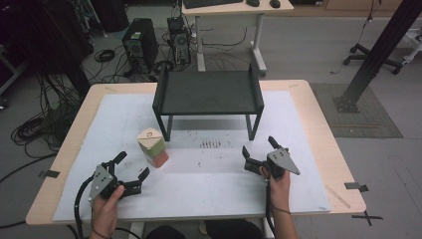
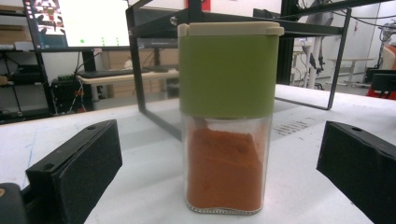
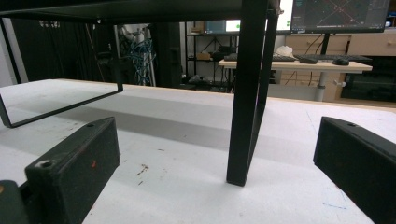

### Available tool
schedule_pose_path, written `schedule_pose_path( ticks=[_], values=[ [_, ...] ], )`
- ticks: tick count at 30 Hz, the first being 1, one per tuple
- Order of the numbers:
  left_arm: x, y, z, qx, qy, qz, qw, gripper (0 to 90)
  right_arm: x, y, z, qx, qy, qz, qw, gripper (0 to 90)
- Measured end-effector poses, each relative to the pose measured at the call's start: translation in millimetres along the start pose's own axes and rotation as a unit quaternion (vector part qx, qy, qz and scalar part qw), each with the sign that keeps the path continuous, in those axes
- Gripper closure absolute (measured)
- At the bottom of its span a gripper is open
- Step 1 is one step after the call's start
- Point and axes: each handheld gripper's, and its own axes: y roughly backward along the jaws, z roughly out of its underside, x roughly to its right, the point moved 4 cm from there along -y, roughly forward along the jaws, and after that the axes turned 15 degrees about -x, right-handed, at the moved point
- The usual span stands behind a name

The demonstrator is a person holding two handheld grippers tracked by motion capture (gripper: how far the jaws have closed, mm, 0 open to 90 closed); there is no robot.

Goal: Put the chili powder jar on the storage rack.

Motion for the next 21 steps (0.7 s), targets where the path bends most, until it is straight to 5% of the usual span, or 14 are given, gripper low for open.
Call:
schedule_pose_path(
  ticks=[21],
  values=[
    [3.3, -12.9, -3.2, -0.012, -0.005, 0.007, 0.9999, 0.2, -0.1, -0.3, -0.1, -0.001, 0.001, -0.002, 1.0000, 0.2]
  ],
)
